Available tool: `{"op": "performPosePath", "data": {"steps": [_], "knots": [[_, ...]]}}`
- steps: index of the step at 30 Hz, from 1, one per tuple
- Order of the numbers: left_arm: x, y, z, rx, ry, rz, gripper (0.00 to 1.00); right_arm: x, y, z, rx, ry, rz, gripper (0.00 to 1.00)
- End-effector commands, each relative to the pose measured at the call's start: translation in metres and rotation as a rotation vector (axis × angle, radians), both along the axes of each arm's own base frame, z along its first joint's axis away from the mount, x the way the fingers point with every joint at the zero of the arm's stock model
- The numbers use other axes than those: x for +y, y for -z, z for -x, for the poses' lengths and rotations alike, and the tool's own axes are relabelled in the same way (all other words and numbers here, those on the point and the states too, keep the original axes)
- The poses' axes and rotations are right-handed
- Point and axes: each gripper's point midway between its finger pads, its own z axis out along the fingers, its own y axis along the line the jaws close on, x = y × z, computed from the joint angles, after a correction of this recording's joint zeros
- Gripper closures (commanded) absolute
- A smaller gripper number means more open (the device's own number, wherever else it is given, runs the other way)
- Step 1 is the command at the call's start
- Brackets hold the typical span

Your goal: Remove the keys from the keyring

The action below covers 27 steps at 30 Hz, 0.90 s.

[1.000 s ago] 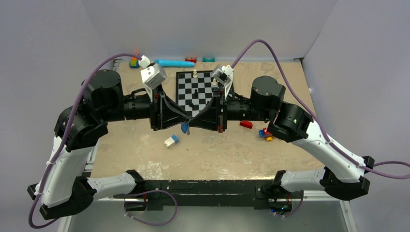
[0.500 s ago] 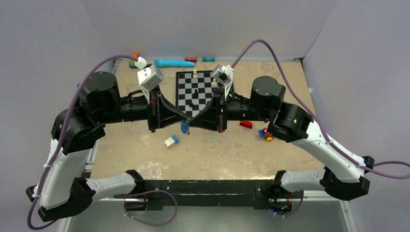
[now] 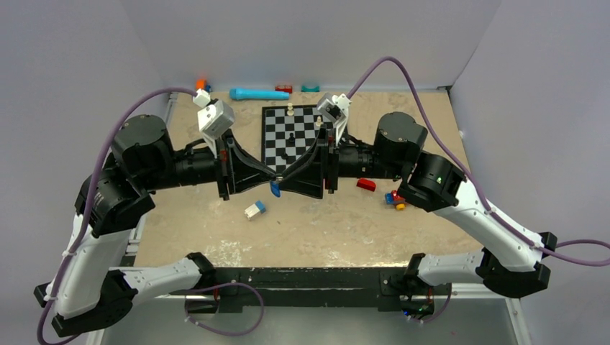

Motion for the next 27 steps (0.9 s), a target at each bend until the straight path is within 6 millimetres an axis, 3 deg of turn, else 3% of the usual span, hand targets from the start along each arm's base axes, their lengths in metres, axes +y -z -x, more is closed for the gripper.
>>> {"op": "performPosePath", "data": {"steps": [1,4,9,15,27], "knots": [[-0.002,-0.015,0.003,-0.02,0.01,0.069,1.0,0.0,-0.025,0.003,-0.035,-0.01,-0.077,0.55],[-0.002,-0.017,0.004,-0.018,0.013,0.088,1.0,0.004,-0.022,0.001,-0.03,-0.014,-0.065,0.61],[-0.002,-0.017,0.004,-0.016,0.007,0.098,1.0,0.007,-0.023,0.002,-0.026,-0.028,-0.074,0.8],[-0.001,-0.021,0.003,-0.023,-0.007,0.112,1.0,0.008,-0.021,0.002,-0.023,-0.031,-0.07,0.86],[0.004,-0.026,0.0,-0.03,-0.052,0.144,1.0,0.005,-0.022,0.003,-0.021,-0.026,-0.079,0.8]]}}
